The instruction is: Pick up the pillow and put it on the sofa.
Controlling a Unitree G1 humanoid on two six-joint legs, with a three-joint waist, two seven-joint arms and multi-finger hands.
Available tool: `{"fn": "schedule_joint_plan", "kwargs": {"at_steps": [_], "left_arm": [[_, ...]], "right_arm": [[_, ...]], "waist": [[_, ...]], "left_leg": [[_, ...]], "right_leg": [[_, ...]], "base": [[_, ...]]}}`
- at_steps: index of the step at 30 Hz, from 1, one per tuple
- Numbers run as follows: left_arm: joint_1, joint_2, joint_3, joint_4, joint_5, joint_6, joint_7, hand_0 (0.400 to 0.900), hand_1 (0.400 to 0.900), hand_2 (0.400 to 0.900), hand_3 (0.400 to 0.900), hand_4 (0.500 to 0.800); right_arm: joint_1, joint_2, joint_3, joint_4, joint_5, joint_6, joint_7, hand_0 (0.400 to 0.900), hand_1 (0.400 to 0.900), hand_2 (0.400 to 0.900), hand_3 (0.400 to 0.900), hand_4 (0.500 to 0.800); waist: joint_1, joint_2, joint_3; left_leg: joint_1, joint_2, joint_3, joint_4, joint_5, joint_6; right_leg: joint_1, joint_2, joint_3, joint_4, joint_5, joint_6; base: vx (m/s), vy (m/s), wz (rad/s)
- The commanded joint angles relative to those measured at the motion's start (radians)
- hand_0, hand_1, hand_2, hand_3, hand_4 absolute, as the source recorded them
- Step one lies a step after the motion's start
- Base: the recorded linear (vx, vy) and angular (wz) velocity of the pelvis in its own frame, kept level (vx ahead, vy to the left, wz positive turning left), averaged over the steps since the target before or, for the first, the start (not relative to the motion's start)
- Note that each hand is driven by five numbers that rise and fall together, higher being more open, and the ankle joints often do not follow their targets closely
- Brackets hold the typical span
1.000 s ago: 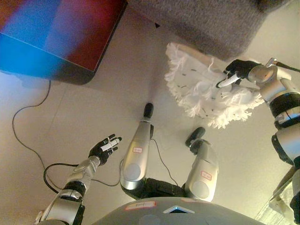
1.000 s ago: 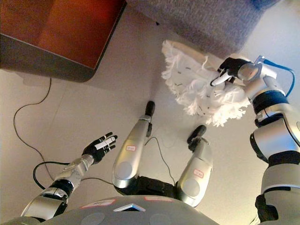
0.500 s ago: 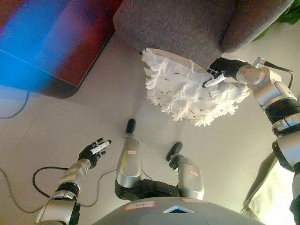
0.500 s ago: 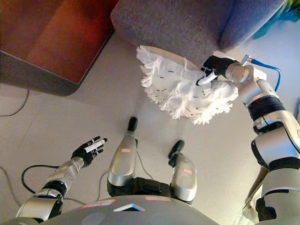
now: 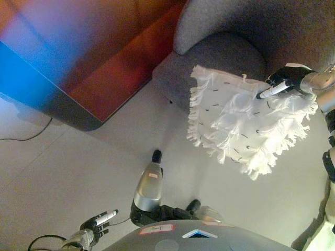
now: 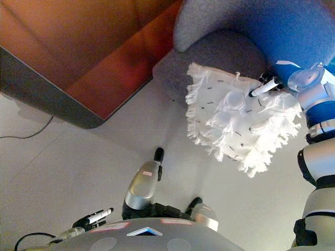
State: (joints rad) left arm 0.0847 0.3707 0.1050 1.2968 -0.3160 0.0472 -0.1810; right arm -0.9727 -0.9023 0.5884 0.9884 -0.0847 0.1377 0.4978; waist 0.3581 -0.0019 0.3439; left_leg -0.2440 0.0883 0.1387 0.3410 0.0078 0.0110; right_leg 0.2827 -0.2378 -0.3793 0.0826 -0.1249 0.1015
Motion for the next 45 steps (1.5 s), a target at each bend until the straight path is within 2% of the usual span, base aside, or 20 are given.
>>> {"fn": "schedule_joint_plan", "kwargs": {"at_steps": [1, 3, 5, 6, 9, 10, 13, 14, 16, 18, 20, 22, 26, 30, 32, 34, 35, 36, 37, 45], "left_arm": [[0.043, 0.048, -0.053, -0.041, 0.045, 0.002, 0.008, 0.900, 0.900, 0.900, 0.900, 0.800], [0.029, 0.055, -0.065, -0.039, 0.050, -0.005, -0.009, 0.900, 0.900, 0.900, 0.900, 0.800], [0.027, 0.064, -0.099, -0.052, 0.028, 0.004, -0.002, 0.900, 0.900, 0.900, 0.900, 0.800], [0.022, 0.067, -0.114, -0.052, 0.021, 0.007, 0.003, 0.900, 0.900, 0.900, 0.900, 0.800], [0.001, 0.073, -0.138, -0.061, 0.011, 0.016, 0.013, 0.900, 0.900, 0.900, 0.900, 0.800], [-0.010, 0.077, -0.145, -0.061, 0.002, 0.016, 0.015, 0.900, 0.900, 0.900, 0.900, 0.800], [-0.030, 0.105, -0.157, -0.066, -0.012, 0.025, 0.019, 0.900, 0.900, 0.900, 0.900, 0.800], [-0.031, 0.111, -0.160, -0.067, -0.027, 0.028, 0.026, 0.900, 0.900, 0.900, 0.900, 0.800], [-0.010, 0.112, -0.143, -0.057, -0.021, 0.009, 0.039, 0.900, 0.900, 0.900, 0.900, 0.800], [0.023, 0.115, -0.113, -0.055, -0.023, 0.001, 0.043, 0.900, 0.900, 0.900, 0.900, 0.800], [0.027, 0.114, -0.097, -0.047, -0.011, -0.005, 0.028, 0.900, 0.900, 0.900, 0.900, 0.800], [0.016, 0.106, -0.105, -0.038, -0.029, -0.013, 0.018, 0.900, 0.900, 0.900, 0.900, 0.800], [0.025, 0.093, -0.118, -0.044, -0.045, -0.036, -0.010, 0.900, 0.900, 0.900, 0.900, 0.800], [0.019, 0.085, -0.140, -0.044, -0.063, -0.059, -0.043, 0.900, 0.900, 0.900, 0.900, 0.800], [0.019, 0.075, -0.155, -0.049, -0.080, -0.076, -0.054, 0.900, 0.900, 0.900, 0.900, 0.800], [0.019, 0.071, -0.163, -0.056, -0.093, -0.076, -0.053, 0.900, 0.900, 0.900, 0.900, 0.800], [0.023, 0.069, -0.165, -0.064, -0.098, -0.076, -0.050, 0.900, 0.900, 0.900, 0.900, 0.800], [0.025, 0.068, -0.164, -0.070, -0.101, -0.076, -0.047, 0.900, 0.900, 0.900, 0.900, 0.800], [0.022, 0.071, -0.163, -0.074, -0.107, -0.071, -0.050, 0.900, 0.900, 0.900, 0.900, 0.800], [0.020, 0.091, -0.167, -0.071, -0.132, -0.068, -0.085, 0.900, 0.900, 0.900, 0.900, 0.800]], "right_arm": [[-0.017, -0.055, -0.133, -0.110, 0.102, -0.062, -0.040, 0.400, 0.400, 0.400, 0.400, 0.500], [0.041, -0.056, -0.173, -0.123, 0.083, -0.098, -0.026, 0.400, 0.400, 0.400, 0.400, 0.500], [0.052, -0.056, -0.176, -0.127, 0.076, -0.105, -0.012, 0.400, 0.400, 0.400, 0.400, 0.500], [0.042, -0.058, -0.170, -0.114, 0.076, -0.107, -0.007, 0.400, 0.400, 0.400, 0.400, 0.500], [0.026, -0.070, -0.172, -0.099, 0.078, -0.097, -0.012, 0.400, 0.400, 0.400, 0.400, 0.500], [0.023, -0.076, -0.167, -0.089, 0.081, -0.097, -0.028, 0.400, 0.400, 0.400, 0.400, 0.500], [0.019, -0.105, -0.174, -0.057, 0.103, -0.089, -0.079, 0.400, 0.400, 0.400, 0.400, 0.500], [0.016, -0.111, -0.178, -0.047, 0.111, -0.089, -0.092, 0.400, 0.400, 0.400, 0.400, 0.500], [0.009, -0.132, -0.183, 0.000, 0.133, -0.106, -0.093, 0.400, 0.400, 0.400, 0.400, 0.500], [-0.007, -0.162, -0.165, 0.030, 0.157, -0.083, -0.095, 0.400, 0.400, 0.400, 0.400, 0.500], [-0.048, -0.173, -0.146, 0.063, 0.171, -0.074, -0.091, 0.400, 0.400, 0.400, 0.400, 0.500], [-0.100, -0.178, -0.113, 0.112, 0.183, -0.074, -0.103, 0.400, 0.400, 0.400, 0.400, 0.500], [-0.195, -0.185, -0.064, 0.154, 0.183, -0.045, -0.150, 0.400, 0.400, 0.400, 0.400, 0.500], [-0.303, -0.187, -0.007, 0.204, 0.161, -0.013, -0.169, 0.400, 0.400, 0.400, 0.400, 0.500], [-0.354, -0.188, 0.025, 0.227, 0.158, 0.000, -0.241, 0.400, 0.400, 0.400, 0.400, 0.500], [-0.383, -0.183, 0.028, 0.236, 0.113, 0.032, -0.268, 0.400, 0.400, 0.400, 0.400, 0.500], [-0.395, -0.184, 0.042, 0.240, 0.081, 0.044, -0.298, 0.416, 0.416, 0.416, 0.416, 0.509], [-0.404, -0.185, 0.051, 0.245, 0.089, 0.062, -0.325, 0.557, 0.557, 0.557, 0.557, 0.594], [-0.414, -0.188, 0.049, 0.256, 0.088, 0.074, -0.335, 0.900, 0.900, 0.900, 0.900, 0.800], [-0.441, -0.207, 0.092, 0.268, 0.041, 0.083, -0.308, 0.900, 0.900, 0.900, 0.900, 0.800]], "waist": [[-0.006, -0.093, -0.174], [-0.025, -0.084, -0.196], [-0.062, -0.070, -0.210], [-0.080, -0.061, -0.219], [-0.129, -0.052, -0.213], [-0.147, -0.057, -0.203], [-0.194, -0.079, -0.162], [-0.196, -0.082, -0.152], [-0.181, -0.091, -0.143], [-0.159, -0.096, -0.145], [-0.147, -0.087, -0.138], [-0.139, -0.072, -0.126], [-0.114, -0.027, -0.096], [-0.109, 0.030, -0.075], [-0.107, 0.062, -0.065], [-0.109, 0.081, -0.058], [-0.108, 0.088, -0.052], [-0.108, 0.092, -0.051], [-0.107, 0.098, -0.048], [-0.109, 0.114, -0.054]], "left_leg": [[-0.053, -0.024, 0.009, -0.106, 0.089, -0.046], [-0.018, -0.056, 0.001, -0.132, 0.086, -0.003], [0.054, -0.066, -0.021, -0.178, 0.071, 0.007], [0.083, -0.063, -0.029, -0.203, 0.072, 0.006], [0.168, -0.054, -0.059, -0.251, 0.055, -0.014], [0.184, -0.057, -0.085, -0.254, 0.036, -0.019], [0.197, -0.043, -0.166, -0.230, -0.049, -0.029], [0.198, -0.034, -0.182, -0.225, -0.065, -0.031], [0.183, -0.004, -0.194, -0.193, -0.074, -0.042], [0.164, 0.028, -0.225, -0.174, -0.048, -0.068], [0.157, 0.060, -0.219, -0.188, -0.017, -0.092], [0.137, 0.089, -0.233, -0.214, 0.019, -0.115], [0.120, 0.116, -0.257, -0.289, 0.079, -0.142], [0.098, 0.127, -0.273, -0.343, 0.119, -0.159], [0.086, 0.130, -0.272, -0.369, 0.139, -0.164], [0.075, 0.137, -0.270, -0.377, 0.154, -0.168], [0.076, 0.139, -0.267, -0.378, 0.154, -0.169], [0.073, 0.140, -0.266, -0.377, 0.154, -0.168], [0.068, 0.142, -0.270, -0.372, 0.160, -0.168], [0.077, 0.148, -0.283, -0.366, 0.188, -0.170]], "right_leg": [[0.030, -0.005, 0.019, 0.318, 0.036, 0.010], [-0.009, -0.022, 0.076, 0.435, 0.193, 0.039], [-0.090, -0.006, 0.120, 0.464, 0.217, 0.036], [-0.137, 0.007, 0.123, 0.432, 0.209, 0.027], [-0.275, -0.005, 0.101, 0.214, 0.208, 0.010], [-0.329, -0.018, 0.118, 0.123, 0.245, 0.019], [-0.454, -0.070, 0.248, -0.030, 0.397, 0.067], [-0.464, -0.072, 0.256, -0.044, 0.406, 0.073], [-0.435, -0.062, 0.225, -0.033, 0.352, 0.070], [-0.391, -0.028, 0.202, -0.002, 0.281, 0.060], [-0.379, -0.014, 0.170, 0.013, 0.242, 0.050], [-0.383, 0.007, 0.163, 0.023, 0.210, 0.035], [-0.401, 0.032, 0.123, 0.044, 0.168, 0.012], [-0.452, 0.031, 0.103, 0.079, 0.146, -0.003], [-0.485, 0.029, 0.099, 0.099, 0.134, -0.011], [-0.513, 0.027, 0.097, 0.126, 0.120, -0.019], [-0.523, 0.025, 0.101, 0.145, 0.107, -0.022], [-0.530, 0.024, 0.102, 0.155, 0.101, -0.024], [-0.541, 0.024, 0.102, 0.177, 0.090, -0.028], [-0.533, 0.033, 0.097, 0.213, 0.053, -0.046]], "base": [[0.48, 0.225, -0.01], [0.51, 0.206, 0.06], [0.55, 0.041, 0.42], [0.50, -0.054, 0.60], [0.38, -0.269, 0.81], [0.32, -0.467, 1.11], [0.26, -0.513, 1.03], [0.21, -0.496, 0.68], [0.22, -0.393, 0.37], [0.25, -0.357, 0.38], [0.10, -0.222, 0.23], [0.05, -0.215, 0.23], [0.01, -0.182, 0.16], [-0.06, -0.065, 0.15], [-0.09, 0.000, 0.10], [-0.06, 0.002, 0.04], [-0.04, 0.006, 0.05], [-0.03, -0.001, 0.07], [-0.03, 0.000, 0.08], [0.02, 0.013, 0.03]]}}
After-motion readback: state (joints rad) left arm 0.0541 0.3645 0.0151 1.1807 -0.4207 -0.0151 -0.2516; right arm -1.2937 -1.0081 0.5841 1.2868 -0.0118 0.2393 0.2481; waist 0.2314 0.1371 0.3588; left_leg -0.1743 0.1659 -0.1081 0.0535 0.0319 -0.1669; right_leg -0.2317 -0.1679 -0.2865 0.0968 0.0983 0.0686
